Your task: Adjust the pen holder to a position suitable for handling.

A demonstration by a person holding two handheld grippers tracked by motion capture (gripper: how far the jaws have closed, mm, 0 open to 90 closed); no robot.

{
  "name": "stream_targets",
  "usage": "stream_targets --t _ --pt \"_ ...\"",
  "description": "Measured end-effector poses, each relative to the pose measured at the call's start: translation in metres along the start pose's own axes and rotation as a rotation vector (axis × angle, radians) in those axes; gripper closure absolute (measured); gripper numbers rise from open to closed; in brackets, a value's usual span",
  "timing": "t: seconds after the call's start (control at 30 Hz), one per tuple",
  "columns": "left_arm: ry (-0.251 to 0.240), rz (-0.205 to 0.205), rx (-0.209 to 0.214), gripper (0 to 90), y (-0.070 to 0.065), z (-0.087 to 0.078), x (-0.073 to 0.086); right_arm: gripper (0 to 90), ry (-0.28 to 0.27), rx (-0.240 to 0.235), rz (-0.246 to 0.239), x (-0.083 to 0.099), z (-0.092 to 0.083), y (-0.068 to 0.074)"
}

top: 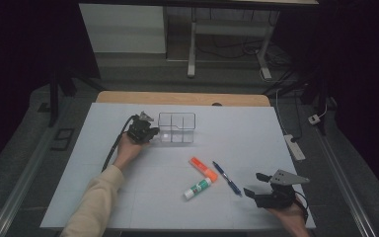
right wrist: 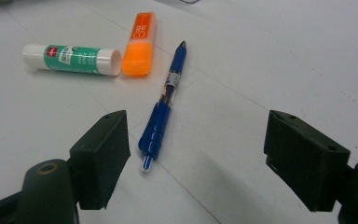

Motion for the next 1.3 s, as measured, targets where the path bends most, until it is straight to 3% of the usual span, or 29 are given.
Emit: stream_targets --t 0.7,1.3 --pt "-0.003 0.035 0.041 88.9 -0.023 0.025 -0.017 22.4 0.011 -0.003 0.009 0.004 -0.002 0.001" --pt "-0.028 0.010 0.096 88.8 -0.033 0.043 -0.028 22.3 0.029 0.001 0.007 0.005 -0.004 0.000"
Point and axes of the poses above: each handheld gripper's, and its own axes: z roughly forward along the jaws, x roughly out of its underside, y roughly to its left, the point moved 7 cm from there along z, roughly forward along the jaws, and after that the axes turned 9 degrees about x, right-handed, at the moved point
